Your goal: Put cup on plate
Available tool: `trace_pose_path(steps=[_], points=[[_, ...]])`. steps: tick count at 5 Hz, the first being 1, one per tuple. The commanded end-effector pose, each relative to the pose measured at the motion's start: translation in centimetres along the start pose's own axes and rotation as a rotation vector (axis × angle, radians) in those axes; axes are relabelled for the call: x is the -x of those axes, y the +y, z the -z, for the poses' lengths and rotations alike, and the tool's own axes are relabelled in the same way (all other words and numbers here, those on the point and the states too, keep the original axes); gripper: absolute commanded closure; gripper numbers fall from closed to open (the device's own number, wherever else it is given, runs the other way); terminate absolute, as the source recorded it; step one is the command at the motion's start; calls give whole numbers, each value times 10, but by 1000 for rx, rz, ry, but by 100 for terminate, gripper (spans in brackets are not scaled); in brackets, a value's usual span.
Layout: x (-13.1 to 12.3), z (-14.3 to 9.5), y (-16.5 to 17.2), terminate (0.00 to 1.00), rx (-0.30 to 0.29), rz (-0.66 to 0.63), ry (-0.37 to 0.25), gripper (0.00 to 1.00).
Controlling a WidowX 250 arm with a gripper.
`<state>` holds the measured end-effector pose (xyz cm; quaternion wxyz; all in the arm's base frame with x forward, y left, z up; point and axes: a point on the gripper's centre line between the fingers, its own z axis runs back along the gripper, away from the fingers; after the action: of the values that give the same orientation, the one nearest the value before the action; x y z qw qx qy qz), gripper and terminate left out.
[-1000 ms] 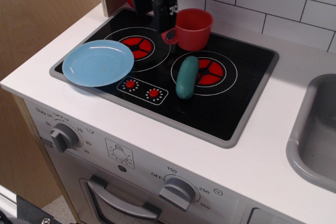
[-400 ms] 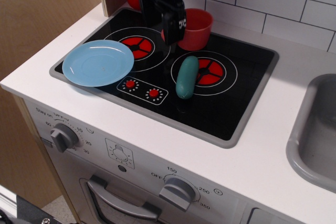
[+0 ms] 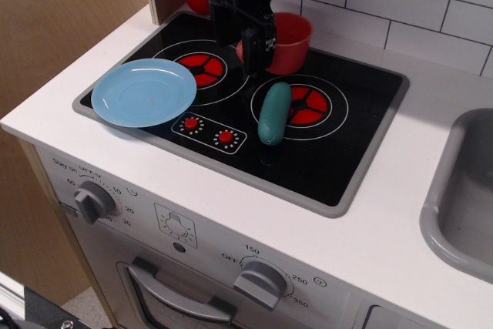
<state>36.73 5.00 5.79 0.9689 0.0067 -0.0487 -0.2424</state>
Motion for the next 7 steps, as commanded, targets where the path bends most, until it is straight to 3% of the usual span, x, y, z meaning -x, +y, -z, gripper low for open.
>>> trace_pose_path(steps=[1,3,5,6,7], points=[[-10,-23,7,0,-27,3,-59,100],[-4,-41,10,0,-61,-44,-113,100],[20,-68,11,0,-35,-80,-172,100],[46,-76,17,0,-22,-115,-162,100],[84,-80,29,0,-7,-110,-103,100]])
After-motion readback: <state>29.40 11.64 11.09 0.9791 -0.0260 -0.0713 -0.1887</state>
